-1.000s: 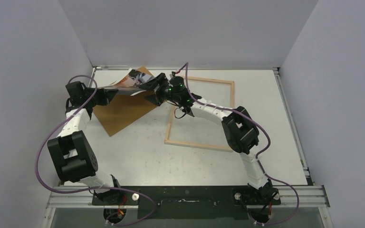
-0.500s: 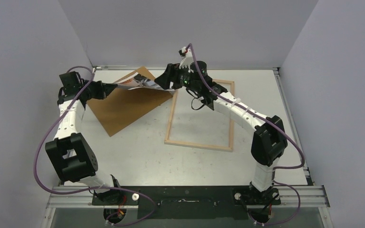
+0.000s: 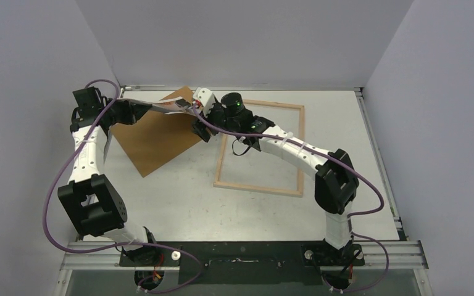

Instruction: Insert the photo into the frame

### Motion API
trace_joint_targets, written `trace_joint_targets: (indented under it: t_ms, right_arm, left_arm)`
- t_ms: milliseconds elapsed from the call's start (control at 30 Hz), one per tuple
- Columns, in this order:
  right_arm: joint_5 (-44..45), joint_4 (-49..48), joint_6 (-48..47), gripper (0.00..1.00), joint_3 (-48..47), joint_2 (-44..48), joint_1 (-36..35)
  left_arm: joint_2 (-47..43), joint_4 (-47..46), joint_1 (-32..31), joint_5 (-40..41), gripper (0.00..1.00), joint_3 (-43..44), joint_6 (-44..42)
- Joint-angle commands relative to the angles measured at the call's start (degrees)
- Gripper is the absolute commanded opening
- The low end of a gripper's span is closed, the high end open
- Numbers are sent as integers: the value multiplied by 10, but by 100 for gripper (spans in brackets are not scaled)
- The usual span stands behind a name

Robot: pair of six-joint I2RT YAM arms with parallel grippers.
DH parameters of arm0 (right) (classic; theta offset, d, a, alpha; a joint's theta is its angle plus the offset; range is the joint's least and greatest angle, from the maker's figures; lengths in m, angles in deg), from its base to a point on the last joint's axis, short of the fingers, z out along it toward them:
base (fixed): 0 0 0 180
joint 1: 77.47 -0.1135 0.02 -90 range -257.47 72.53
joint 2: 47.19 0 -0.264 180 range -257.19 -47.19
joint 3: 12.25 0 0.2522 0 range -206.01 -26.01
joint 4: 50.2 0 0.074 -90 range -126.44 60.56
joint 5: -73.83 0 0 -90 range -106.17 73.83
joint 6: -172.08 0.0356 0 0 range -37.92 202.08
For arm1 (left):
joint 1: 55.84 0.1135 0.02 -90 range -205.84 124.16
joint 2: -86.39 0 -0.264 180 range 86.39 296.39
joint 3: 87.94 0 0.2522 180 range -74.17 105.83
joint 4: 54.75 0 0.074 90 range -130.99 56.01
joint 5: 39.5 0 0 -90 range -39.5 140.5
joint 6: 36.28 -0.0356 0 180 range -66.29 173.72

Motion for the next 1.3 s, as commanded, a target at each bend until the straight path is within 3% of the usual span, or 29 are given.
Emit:
trace_joint_targets:
  t_ms: [0,133,300,600,833,1033,1133,1167,1267]
  right_arm:
    - [16,-8,-75,69,-36,-22,-6]
    - [35,-39,-95,66,-33,-42,-6]
    - [53,-72,-100,48,-45,-71,-2]
    - [31,-151,-73,45,-32,-90,3]
    - [11,-132,-78,24,-47,-97,5]
    - [-2,-120,-84,13,-47,-91,5]
    - [-4,-109,-90,0,-51,-88,5]
    - [-5,-105,-90,0,-52,-87,5]
    - [-9,-97,-84,0,-57,-81,5]
  left_arm:
    - [-15,5,-1,-16,0,16,-9]
    - [-20,9,-1,-16,0,16,-9]
    - [-20,6,0,-19,0,5,3]
    - [-23,-2,-1,-25,0,-1,14]
    - [-24,-13,-1,-34,0,-5,29]
    - [-22,-17,0,-39,0,1,39]
    - [-19,-28,0,-46,0,1,45]
    - [-18,-33,0,-48,1,1,48]
    - [-16,-40,0,-51,18,10,50]
